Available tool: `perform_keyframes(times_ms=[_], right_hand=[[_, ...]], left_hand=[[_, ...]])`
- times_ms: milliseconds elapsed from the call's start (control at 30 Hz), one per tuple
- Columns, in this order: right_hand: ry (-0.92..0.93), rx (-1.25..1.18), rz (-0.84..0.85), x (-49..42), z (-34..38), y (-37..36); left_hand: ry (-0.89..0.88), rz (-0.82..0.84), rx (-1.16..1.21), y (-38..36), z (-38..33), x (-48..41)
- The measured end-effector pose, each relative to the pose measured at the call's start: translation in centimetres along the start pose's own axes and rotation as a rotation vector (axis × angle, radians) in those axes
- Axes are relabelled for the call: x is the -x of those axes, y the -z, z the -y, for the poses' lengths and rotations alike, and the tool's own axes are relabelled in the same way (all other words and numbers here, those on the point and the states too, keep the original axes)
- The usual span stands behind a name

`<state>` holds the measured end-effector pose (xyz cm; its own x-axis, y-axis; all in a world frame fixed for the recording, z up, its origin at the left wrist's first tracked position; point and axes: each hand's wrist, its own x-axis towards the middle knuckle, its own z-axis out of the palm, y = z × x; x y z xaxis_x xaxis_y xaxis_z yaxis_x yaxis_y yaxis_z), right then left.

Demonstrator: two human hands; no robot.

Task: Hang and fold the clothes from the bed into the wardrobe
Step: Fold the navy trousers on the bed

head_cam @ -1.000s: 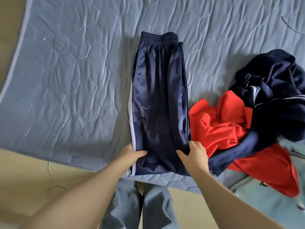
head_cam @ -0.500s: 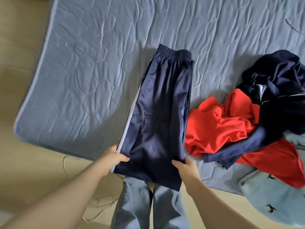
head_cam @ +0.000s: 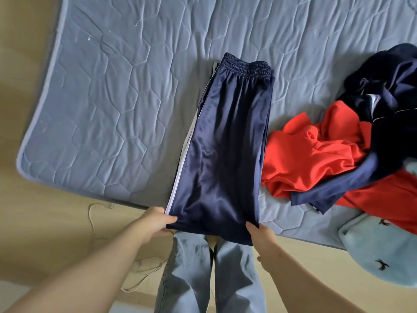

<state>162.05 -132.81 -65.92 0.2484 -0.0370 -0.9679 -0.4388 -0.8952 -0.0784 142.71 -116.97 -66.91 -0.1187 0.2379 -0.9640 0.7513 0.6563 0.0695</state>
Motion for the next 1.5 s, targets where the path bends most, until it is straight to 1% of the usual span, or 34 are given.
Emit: perform_keyframes(times_ms=[100,167,200,300,367,433,500,633,700,800,867,933,1033,1100,1167,1233,1333,1400,1500], right_hand=[[-0.165,-0.208,0.092,0.1,-0.7,0.1],[-0.233,-0.292,0.140,-0.2,-1.1,0.0],[-0.241,-0.334,0.156,-0.3,-1.3,-0.1],[-0.201,-0.453,0.135,-0.9,-1.7,-0.6],[-0.140,-0.427,0.080,-1.2,-1.8,-0.9],[-0.094,-0.347,0.008,-1.3,-1.8,-1.1],[-0.100,-0.309,-0.020,-1.2,-2.0,-1.1],[-0.212,-0.254,0.092,-0.4,-2.5,-0.6],[-0.232,-0.210,0.117,0.1,-2.6,-0.4],[-0.208,-0.221,0.108,1.2,-1.6,0.0],[-0.206,-0.280,0.098,2.4,-0.2,0.5],[-0.151,-0.381,0.050,3.0,1.2,1.1],[0.032,-0.511,0.003,4.5,4.1,2.3],[0.143,-0.599,0.043,5.8,6.7,3.3],[0.238,-0.641,0.137,7.2,9.4,4.2],[0.271,-0.670,0.236,8.2,12.1,4.9],[0.272,-0.867,0.316,8.9,15.9,5.8],[0.301,-0.964,0.311,8.6,18.4,6.2],[0.363,-0.958,0.271,6.8,22.1,6.8]], left_hand=[[0.088,0.040,0.076,0.2,0.5,-0.2],[0.085,0.106,0.145,0.2,0.6,-0.6],[0.062,0.096,0.161,0.2,0.6,-0.7],[-0.043,-0.098,0.055,-0.2,0.8,-1.2],[-0.097,-0.146,-0.028,-0.7,1.1,-1.5],[-0.110,-0.148,-0.028,-1.1,1.3,-1.5],[-0.093,-0.160,-0.031,-1.3,1.5,-1.4],[-0.008,-0.086,-0.126,-1.0,1.9,-0.6],[0.023,-0.068,-0.129,-0.5,1.9,-0.2],[-0.013,-0.070,-0.046,0.0,0.9,0.8],[-0.063,-0.050,0.057,0.6,-0.5,2.1],[-0.110,0.022,0.123,1.4,-2.5,3.4],[-0.166,0.160,0.118,2.8,-6.3,5.8],[-0.162,0.199,0.175,3.8,-9.2,7.3],[-0.153,0.188,0.326,4.9,-12.0,8.1],[-0.162,0.197,0.473,6.0,-14.8,8.7],[-0.181,0.227,0.646,7.0,-18.7,9.4],[-0.221,0.240,0.674,6.9,-21.2,9.2],[-0.297,0.246,0.606,5.9,-24.9,8.1]])
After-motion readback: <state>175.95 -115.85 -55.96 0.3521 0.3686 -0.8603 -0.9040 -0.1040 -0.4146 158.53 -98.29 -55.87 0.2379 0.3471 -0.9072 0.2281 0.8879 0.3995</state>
